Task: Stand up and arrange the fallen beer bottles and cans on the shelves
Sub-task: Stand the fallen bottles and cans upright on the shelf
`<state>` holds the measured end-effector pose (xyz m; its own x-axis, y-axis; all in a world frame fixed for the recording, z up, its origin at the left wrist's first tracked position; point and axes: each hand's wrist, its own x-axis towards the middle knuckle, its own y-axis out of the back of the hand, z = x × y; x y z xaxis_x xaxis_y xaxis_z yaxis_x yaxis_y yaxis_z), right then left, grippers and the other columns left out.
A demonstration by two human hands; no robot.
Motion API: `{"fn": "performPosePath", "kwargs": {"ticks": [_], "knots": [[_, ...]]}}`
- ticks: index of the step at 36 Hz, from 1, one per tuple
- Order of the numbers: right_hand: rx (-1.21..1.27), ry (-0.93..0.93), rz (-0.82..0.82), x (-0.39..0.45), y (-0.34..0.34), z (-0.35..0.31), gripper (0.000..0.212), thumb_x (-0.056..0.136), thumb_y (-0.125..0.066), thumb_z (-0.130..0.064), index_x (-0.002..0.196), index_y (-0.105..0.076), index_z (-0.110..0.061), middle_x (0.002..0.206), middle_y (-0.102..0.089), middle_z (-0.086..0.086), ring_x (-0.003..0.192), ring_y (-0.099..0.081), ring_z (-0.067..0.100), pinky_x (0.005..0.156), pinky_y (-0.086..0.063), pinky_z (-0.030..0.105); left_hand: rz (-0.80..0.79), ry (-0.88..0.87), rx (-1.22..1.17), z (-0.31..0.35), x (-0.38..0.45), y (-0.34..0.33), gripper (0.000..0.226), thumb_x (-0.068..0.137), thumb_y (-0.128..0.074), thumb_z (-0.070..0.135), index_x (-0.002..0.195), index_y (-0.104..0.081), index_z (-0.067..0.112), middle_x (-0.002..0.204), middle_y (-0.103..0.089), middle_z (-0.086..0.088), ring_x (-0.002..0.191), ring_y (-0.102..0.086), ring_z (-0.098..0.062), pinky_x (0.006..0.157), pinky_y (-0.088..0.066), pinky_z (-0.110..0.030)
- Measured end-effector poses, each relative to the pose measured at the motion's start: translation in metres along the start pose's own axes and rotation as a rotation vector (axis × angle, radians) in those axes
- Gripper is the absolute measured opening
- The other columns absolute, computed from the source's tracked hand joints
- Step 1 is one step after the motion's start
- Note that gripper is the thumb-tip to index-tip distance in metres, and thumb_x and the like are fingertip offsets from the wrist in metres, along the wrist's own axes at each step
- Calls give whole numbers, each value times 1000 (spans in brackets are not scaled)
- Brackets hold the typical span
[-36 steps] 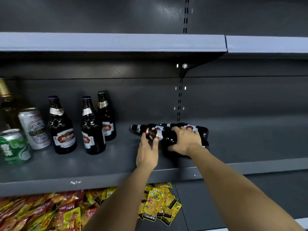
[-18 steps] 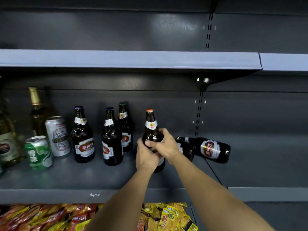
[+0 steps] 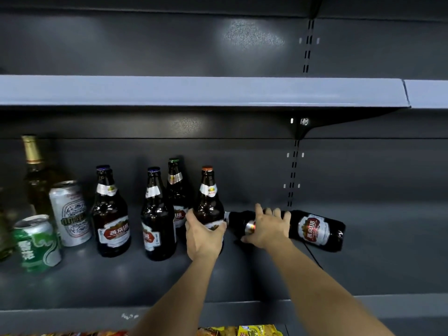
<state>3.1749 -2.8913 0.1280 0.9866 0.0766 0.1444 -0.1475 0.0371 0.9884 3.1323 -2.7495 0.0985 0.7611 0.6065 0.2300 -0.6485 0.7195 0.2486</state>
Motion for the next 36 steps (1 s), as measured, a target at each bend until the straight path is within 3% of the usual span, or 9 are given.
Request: {"fn": "performPosePath", "kwargs": {"ticks": [6, 12, 15, 20, 23, 26, 28, 32, 36], "knots": [[-196, 55, 170, -2, -15, 1, 81, 89, -59, -41, 152, -17, -12, 143, -41, 5, 132, -33, 26, 111, -20, 43, -3, -20, 33, -3, -5, 1, 93, 77, -79, 32, 149, -21, 23, 147, -39, 1, 129, -45, -24, 89, -44, -43], [-226, 66, 182, -3, -20, 2, 92, 89, -57, -44, 153, -4, -5, 145, -38, 11, 134, -32, 28, 111, -25, 41, -2, -15, 51, -3, -7, 3, 94, 76, -79, 36, 149, -19, 26, 147, -39, 2, 126, -49, -25, 92, -48, -48], [-216, 81, 203, -4, -22, 4, 82, 89, -57, -42, 151, -17, -6, 140, -45, 9, 130, -35, 28, 109, -25, 39, -14, -18, 61, -3, -7, 3, 94, 77, -78, 35, 149, -18, 25, 147, -38, 2, 128, -46, -24, 91, -47, -47], [126, -26, 197, -7, -22, 6, 69, 83, -61, -44, 141, -33, -19, 135, -47, 0, 127, -35, 24, 103, -27, 39, -4, -38, 65, -4, -6, 1, 94, 77, -79, 33, 149, -19, 21, 145, -40, -2, 131, -42, -25, 93, -46, -47], [566, -164, 147, -2, -16, 8, 73, 77, -70, -47, 137, -36, -26, 132, -49, -3, 126, -37, 24, 103, -28, 41, 5, -43, 67, -5, -7, -1, 95, 77, -79, 31, 150, -20, 18, 147, -39, -6, 133, -36, -28, 97, -41, -47], [1179, -212, 92, 3, -14, 4, 70, 71, -79, -29, 126, -36, -34, 119, -55, 0, 112, -52, 24, 102, -41, 42, 16, -47, 65, -5, -6, -2, 95, 77, -80, 30, 150, -20, 16, 146, -39, -8, 132, -36, -29, 98, -41, -47], [1458, -183, 51, 3, -10, 0, 67, 73, -78, -8, 121, -34, -27, 114, -58, 6, 105, -58, 22, 93, -49, 36, 15, -45, 64, -5, -6, -3, 95, 76, -80, 30, 150, -20, 16, 145, -39, -8, 131, -36, -29, 97, -41, -47], [1474, -136, 59, 9, -2, -8, 63, 76, -73, 3, 120, -33, -17, 106, -56, 0, 104, -55, 18, 94, -45, 33, -8, -38, 60, -5, -2, -2, 96, 77, -79, 31, 150, -19, 17, 145, -38, -7, 132, -35, -27, 96, -41, -45], [1409, -148, 52, 18, -10, -19, 56, 75, -73, 0, 110, -34, -18, 105, -58, 5, 101, -58, 22, 96, -50, 43, -52, -21, 41, -8, 7, 0, 96, 77, -79, 33, 150, -17, 22, 146, -39, -3, 134, -37, -25, 96, -42, -45]]}}
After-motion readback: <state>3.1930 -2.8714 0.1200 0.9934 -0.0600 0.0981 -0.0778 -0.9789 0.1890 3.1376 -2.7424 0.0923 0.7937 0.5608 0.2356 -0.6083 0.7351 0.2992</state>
